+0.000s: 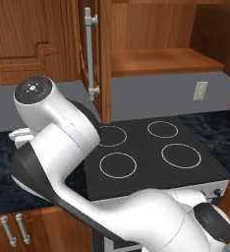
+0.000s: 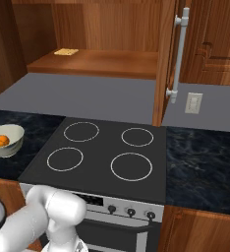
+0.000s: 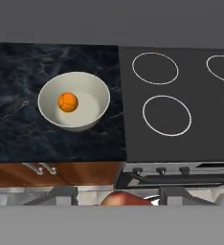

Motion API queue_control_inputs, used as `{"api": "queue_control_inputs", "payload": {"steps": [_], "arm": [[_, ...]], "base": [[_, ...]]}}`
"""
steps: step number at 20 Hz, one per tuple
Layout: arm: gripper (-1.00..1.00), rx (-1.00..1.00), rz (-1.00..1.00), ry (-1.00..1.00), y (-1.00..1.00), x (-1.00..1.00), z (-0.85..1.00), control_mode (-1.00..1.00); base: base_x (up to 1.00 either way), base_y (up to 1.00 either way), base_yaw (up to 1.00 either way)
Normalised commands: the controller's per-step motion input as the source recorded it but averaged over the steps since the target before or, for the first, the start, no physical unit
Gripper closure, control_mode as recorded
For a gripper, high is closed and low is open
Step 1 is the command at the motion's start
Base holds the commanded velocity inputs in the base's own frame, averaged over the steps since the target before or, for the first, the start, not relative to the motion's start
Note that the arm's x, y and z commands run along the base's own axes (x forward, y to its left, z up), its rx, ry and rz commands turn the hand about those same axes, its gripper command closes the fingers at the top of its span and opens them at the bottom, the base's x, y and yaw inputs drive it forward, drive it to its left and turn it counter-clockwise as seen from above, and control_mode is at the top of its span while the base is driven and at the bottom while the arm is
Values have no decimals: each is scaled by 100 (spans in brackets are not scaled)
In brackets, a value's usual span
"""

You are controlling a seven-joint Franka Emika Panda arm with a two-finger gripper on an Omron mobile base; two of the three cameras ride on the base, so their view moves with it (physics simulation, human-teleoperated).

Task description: Open the cabinet. Pick the orange and peach from the cabinet and place them into the bowl. Then close the cabinet.

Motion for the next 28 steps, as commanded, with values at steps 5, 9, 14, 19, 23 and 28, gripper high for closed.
{"api": "queue_control_inputs", "payload": {"steps": [5,9,14,19,23,28], "arm": [[100,-13,0,16,28,68,-42,-100],[100,-2,0,11,30,83,-43,-100],[100,0,0,3,44,83,-30,-100],[100,0,0,0,52,34,-56,-100],[100,-2,0,0,16,26,-27,-100],[100,0,0,0,0,43,-3,-100]], "base": [[0,0,0],[0,0,0],[0,0,0],[0,0,0],[0,0,0],[0,0,0]]}}
